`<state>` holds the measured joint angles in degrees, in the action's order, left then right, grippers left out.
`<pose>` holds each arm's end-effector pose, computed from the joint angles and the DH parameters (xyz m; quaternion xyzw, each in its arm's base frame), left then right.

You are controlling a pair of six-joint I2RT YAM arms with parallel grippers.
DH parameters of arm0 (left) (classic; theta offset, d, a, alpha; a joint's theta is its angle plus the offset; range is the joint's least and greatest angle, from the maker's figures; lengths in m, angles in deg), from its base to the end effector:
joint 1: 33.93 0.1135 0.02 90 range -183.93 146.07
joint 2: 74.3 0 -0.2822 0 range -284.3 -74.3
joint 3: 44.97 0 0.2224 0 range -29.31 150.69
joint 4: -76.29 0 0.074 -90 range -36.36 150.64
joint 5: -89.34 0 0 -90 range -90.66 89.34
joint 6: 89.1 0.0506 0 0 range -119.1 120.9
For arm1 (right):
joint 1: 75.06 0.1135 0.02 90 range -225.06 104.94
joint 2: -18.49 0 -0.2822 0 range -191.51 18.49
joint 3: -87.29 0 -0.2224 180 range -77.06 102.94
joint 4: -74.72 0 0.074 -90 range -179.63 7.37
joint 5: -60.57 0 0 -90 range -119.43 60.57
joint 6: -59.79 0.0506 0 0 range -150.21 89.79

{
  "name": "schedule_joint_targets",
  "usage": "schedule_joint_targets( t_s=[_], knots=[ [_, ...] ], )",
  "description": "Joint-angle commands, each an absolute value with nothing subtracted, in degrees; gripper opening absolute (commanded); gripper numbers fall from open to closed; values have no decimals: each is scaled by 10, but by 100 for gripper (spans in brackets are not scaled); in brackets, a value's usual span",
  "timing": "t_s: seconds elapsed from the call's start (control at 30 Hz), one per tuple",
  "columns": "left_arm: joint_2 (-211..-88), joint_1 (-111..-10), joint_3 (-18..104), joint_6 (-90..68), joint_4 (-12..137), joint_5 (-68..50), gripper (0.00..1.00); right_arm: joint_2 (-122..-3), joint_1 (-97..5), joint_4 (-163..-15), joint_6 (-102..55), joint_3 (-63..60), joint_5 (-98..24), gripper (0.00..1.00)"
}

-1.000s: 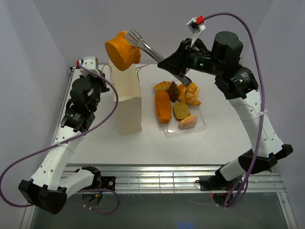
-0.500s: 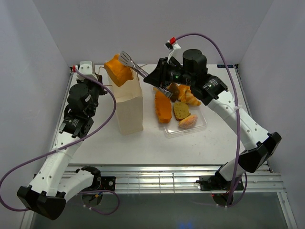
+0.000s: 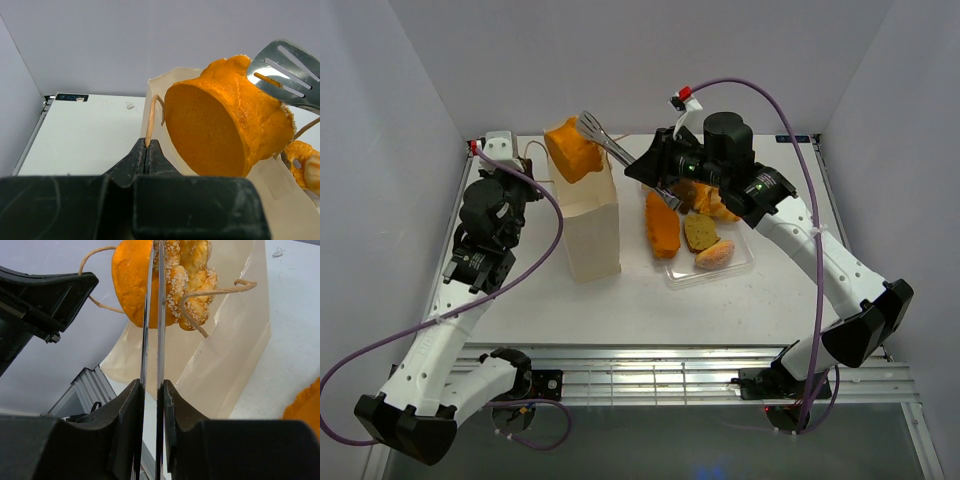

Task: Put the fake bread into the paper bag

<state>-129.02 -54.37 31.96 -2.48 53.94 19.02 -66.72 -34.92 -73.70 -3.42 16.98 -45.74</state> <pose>0.1789 -0.0485 0.4276 -0.0159 0.7077 -0.0252 0.7058 0.2358 0.2175 0.4717 -0.1795 0.7260 0.4500 0.4880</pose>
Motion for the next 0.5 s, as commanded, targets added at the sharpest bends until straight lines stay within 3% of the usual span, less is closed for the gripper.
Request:
schedule_joint_targets(
  t_s=[0.0, 0.1, 0.47],
  knots=[
    [-1276, -541, 310, -18, 555, 199, 0, -657, -349, -772, -45, 203, -458, 26],
    [-1278, -541, 308, -18, 557, 200, 0, -662, -348, -764, -49, 212, -459, 47],
    [-1269, -541, 286, -15, 574, 196, 0, -686, -349, -706, -71, 320, -457, 48]
  ],
)
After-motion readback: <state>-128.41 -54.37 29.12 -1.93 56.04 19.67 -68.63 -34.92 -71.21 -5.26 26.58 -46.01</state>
